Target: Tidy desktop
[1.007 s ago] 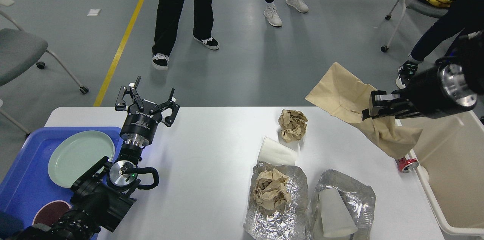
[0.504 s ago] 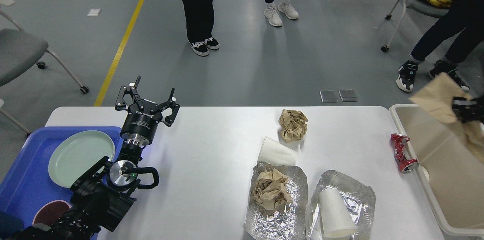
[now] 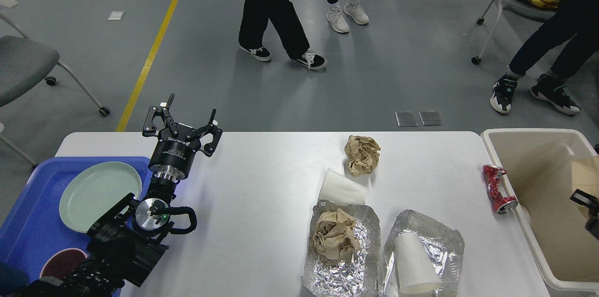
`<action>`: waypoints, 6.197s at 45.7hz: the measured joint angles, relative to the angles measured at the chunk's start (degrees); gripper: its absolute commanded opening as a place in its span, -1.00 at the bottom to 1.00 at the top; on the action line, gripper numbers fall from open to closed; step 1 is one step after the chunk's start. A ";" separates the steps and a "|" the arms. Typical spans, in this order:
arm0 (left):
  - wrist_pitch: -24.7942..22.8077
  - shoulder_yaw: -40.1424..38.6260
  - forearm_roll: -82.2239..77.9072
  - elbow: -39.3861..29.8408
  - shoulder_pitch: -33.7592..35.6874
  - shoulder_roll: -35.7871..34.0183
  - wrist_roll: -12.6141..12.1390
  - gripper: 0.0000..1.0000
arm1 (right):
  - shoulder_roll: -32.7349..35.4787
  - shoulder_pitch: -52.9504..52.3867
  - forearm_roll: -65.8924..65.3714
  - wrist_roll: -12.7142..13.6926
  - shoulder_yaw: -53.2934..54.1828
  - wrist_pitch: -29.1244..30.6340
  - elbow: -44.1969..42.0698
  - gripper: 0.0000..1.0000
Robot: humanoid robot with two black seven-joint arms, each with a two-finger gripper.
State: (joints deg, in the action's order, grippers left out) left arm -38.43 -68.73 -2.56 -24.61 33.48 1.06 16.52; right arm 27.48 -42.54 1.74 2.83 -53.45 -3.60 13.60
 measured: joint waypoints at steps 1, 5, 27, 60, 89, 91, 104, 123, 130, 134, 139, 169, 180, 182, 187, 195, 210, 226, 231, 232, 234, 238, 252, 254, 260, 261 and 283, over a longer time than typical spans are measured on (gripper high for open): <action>0.00 0.00 0.00 0.00 0.00 0.00 0.00 0.93 | -0.72 0.87 0.60 0.00 -0.05 0.00 -1.11 1.00; 0.02 0.00 0.01 0.00 0.00 0.00 0.00 0.93 | -2.57 3.23 2.24 -0.07 -0.21 0.00 -3.97 1.00; 0.02 0.00 0.01 0.00 -0.08 0.00 0.00 0.93 | -2.95 -1.06 2.73 -0.75 0.39 1.22 -3.93 1.00; 0.02 0.02 0.02 0.00 -0.08 -0.01 0.00 0.93 | -3.31 -41.27 -1.89 -9.03 -0.46 31.94 17.90 1.00; -0.01 0.00 0.01 0.00 -0.08 0.00 0.00 0.93 | -12.56 -80.93 -5.67 0.95 -0.47 29.99 77.84 1.00; 0.00 0.00 0.01 0.00 -0.08 0.00 0.00 0.93 | -13.21 -79.87 -5.19 0.93 -0.64 28.76 77.38 1.00; 0.03 -0.01 0.00 0.00 -0.09 0.00 0.00 0.93 | -16.83 -60.04 -1.23 0.92 -0.96 10.07 64.55 1.00; 0.02 0.00 0.01 0.00 -0.08 0.00 0.00 0.93 | -24.16 -31.08 1.56 0.77 11.30 -7.97 35.99 1.00; 0.01 -0.01 0.01 0.00 -0.08 -0.01 0.00 0.93 | -26.59 -26.49 1.61 0.77 14.43 -8.58 29.98 0.95; 0.00 0.00 0.01 0.00 -0.08 0.00 0.00 0.93 | -27.99 -24.27 1.62 0.73 14.73 -8.95 27.36 0.86; 0.00 0.00 0.01 0.00 -0.06 0.00 0.00 0.93 | -29.01 -22.21 1.62 0.73 14.86 -9.35 24.40 0.72; -0.02 0.01 0.01 0.00 -0.06 0.00 0.00 0.93 | -31.23 -17.74 3.56 0.42 20.96 -9.57 17.14 -1.00; -0.02 0.01 0.01 0.00 -0.06 0.00 0.00 0.93 | -31.17 -17.28 7.64 0.42 20.98 -9.59 15.47 -1.00; -0.02 0.01 0.01 0.00 -0.06 0.00 0.00 0.93 | -31.11 -17.25 7.75 0.41 20.96 -9.63 15.47 -1.00; -0.02 0.01 0.01 0.00 -0.06 0.00 0.00 0.93 | -31.03 -17.23 7.83 0.35 20.94 -9.66 15.59 -1.00; -0.01 0.01 0.00 0.00 -0.06 0.00 0.00 0.93 | -30.24 -18.50 6.93 0.25 20.34 -9.09 19.67 -1.00; 0.00 -0.01 0.00 0.00 -0.08 0.00 0.00 0.93 | -6.80 -47.62 -8.63 -0.63 10.60 4.11 43.79 -1.00; 0.00 -0.01 0.01 0.00 -0.08 0.00 0.00 0.93 | 4.36 -84.04 -11.73 -2.14 9.01 49.50 61.67 -1.00; 0.00 -0.01 0.02 0.00 -0.08 0.00 0.00 0.93 | 3.39 -91.43 -13.82 -1.53 6.54 50.39 72.61 -1.00; 0.00 -0.01 0.01 0.00 -0.08 0.00 0.00 0.93 | 2.98 -92.31 -14.23 -1.43 6.22 50.15 74.31 -1.00; 0.00 -0.01 0.01 0.00 -0.08 0.00 0.00 0.93 | 2.22 -93.56 -14.88 -1.22 5.68 49.24 77.21 -1.00; 0.00 -0.01 0.01 0.00 -0.08 0.00 0.00 0.93 | 1.59 -93.66 -15.56 -1.06 3.74 46.38 78.88 -1.00; 0.00 0.00 0.02 0.00 -0.05 0.00 0.00 0.93 | 6.11 -70.67 -16.49 -1.07 -13.22 29.85 58.54 -1.00; 0.00 0.00 0.01 0.00 -0.05 0.00 0.00 0.93 | 7.56 -64.71 -16.49 -1.07 -13.55 27.03 53.06 -1.00; 0.00 0.00 0.00 0.00 -0.05 0.00 0.00 0.93 | 9.15 -43.96 -16.08 -1.29 -12.04 17.83 34.09 -1.00; 0.00 0.01 0.01 0.00 -0.05 0.00 0.00 0.93 | 9.09 -40.37 -15.98 -1.32 -11.47 16.39 30.62 -1.00; -0.03 0.01 0.02 0.00 -0.08 0.00 0.00 0.93 | -3.25 4.15 -4.56 -1.26 0.82 3.10 -8.57 1.00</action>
State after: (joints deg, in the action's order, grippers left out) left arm -38.46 -68.72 -2.54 -24.61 33.40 1.05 16.52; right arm 24.22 -38.39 -2.82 1.58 -52.63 -0.51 5.03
